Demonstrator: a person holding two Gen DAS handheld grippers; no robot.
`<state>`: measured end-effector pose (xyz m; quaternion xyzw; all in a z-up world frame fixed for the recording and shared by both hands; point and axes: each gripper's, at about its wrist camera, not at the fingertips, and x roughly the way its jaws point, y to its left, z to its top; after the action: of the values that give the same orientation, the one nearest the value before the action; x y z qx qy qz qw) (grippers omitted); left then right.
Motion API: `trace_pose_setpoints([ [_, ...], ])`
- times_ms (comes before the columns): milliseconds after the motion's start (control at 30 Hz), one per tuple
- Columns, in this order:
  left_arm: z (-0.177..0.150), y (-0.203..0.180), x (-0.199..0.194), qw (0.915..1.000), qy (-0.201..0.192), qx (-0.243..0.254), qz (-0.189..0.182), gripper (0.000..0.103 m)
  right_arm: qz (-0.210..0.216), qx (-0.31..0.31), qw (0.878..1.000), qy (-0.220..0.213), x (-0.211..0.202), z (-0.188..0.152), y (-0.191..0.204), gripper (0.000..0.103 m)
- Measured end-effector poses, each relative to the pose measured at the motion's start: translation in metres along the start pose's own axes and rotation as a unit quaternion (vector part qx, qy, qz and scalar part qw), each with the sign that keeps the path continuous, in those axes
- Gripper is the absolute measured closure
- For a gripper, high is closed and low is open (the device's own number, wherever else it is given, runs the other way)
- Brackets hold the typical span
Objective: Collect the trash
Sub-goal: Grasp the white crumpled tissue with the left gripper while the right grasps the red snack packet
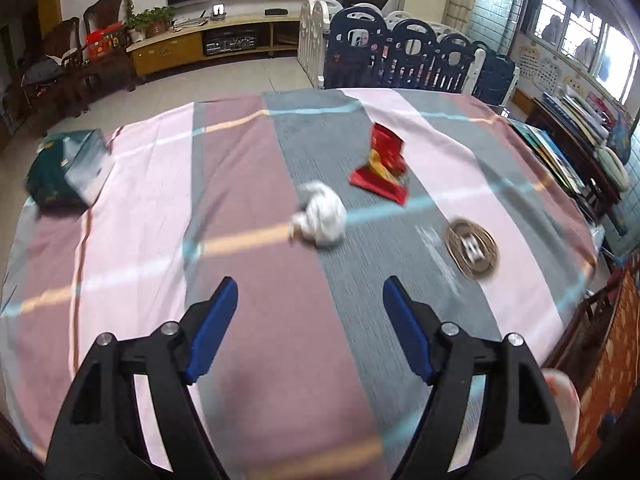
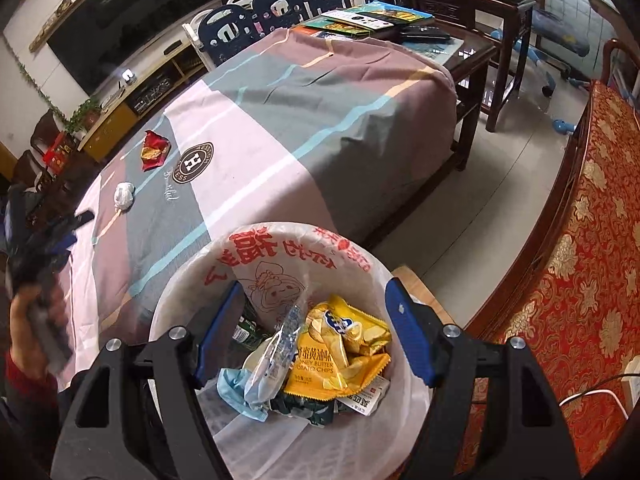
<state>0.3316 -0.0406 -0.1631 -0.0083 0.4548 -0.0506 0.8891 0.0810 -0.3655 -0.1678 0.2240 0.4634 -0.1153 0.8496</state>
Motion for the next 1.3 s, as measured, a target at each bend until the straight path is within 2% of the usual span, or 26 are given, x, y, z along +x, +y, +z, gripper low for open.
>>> trace_pose_setpoints([
  [167,0.037,-0.011,0.071,0.9993,0.031,0.019,0.009,0.024,0.001,0.002,1.0,0.01,0.019,0.016,0.017,0.031],
  [200,0.038,-0.012,0.082,0.9988,0.038,0.027,0.013,0.029,0.002,-0.001,1.0,0.012,0.024,0.018,0.023,0.031],
  [233,0.038,-0.013,0.089,0.9985,0.041,0.034,0.017,0.048,0.004,-0.007,1.0,0.015,0.029,0.021,0.029,0.031],
  [267,0.036,-0.012,0.096,0.9979,0.047,0.04,0.019,0.06,0.01,-0.015,1.0,0.019,0.036,0.025,0.04,0.031],
  [300,0.034,-0.009,0.096,0.998,0.05,0.039,0.001,0.075,0.016,-0.022,0.999,0.021,0.041,0.03,0.049,0.031],
  [333,0.03,-0.003,0.088,0.9986,0.042,0.03,-0.009,0.078,0.026,-0.029,0.999,0.02,0.047,0.035,0.06,0.031],
  [467,0.004,0.03,0.028,0.9996,-0.018,-0.006,0.023,0.078,0.073,-0.066,0.995,-0.001,0.076,0.064,0.115,0.031],
  [567,-0.016,0.061,-0.016,0.9977,-0.044,-0.043,0.027,0.078,0.114,-0.098,0.989,-0.012,0.108,0.09,0.165,0.031],
  [633,-0.032,0.076,-0.04,0.9953,-0.073,-0.045,0.045,0.078,0.116,-0.122,0.986,-0.014,0.134,0.109,0.201,0.031],
  [667,-0.04,0.083,-0.049,0.9934,-0.084,-0.039,0.067,0.078,0.105,-0.14,0.984,-0.023,0.148,0.12,0.223,0.031],
  [733,-0.051,0.098,-0.055,0.991,-0.081,-0.043,0.097,0.078,0.097,-0.176,0.979,-0.03,0.174,0.138,0.261,0.031],
  [800,-0.051,0.115,-0.049,0.9915,-0.063,-0.065,0.093,0.078,0.089,-0.198,0.976,-0.018,0.2,0.151,0.288,0.029],
  [900,-0.055,0.128,-0.044,0.9918,-0.044,-0.089,0.081,0.078,0.053,-0.221,0.974,0.0,0.241,0.165,0.318,0.029],
  [1033,-0.055,0.129,-0.039,0.9931,-0.04,-0.083,0.073,0.078,0.012,-0.22,0.975,0.023,0.279,0.172,0.328,0.029],
  [1133,-0.056,0.127,-0.035,0.9936,-0.039,-0.08,0.069,0.078,-0.001,-0.245,0.97,0.009,0.28,0.165,0.332,0.049],
  [1200,-0.056,0.126,-0.034,0.9935,-0.04,-0.08,0.07,0.078,0.004,-0.261,0.965,0.007,0.271,0.156,0.334,0.049],
  [1300,-0.057,0.126,-0.032,0.9932,-0.039,-0.083,0.072,0.078,-0.007,-0.312,0.95,-0.013,0.245,0.128,0.34,0.049],
])
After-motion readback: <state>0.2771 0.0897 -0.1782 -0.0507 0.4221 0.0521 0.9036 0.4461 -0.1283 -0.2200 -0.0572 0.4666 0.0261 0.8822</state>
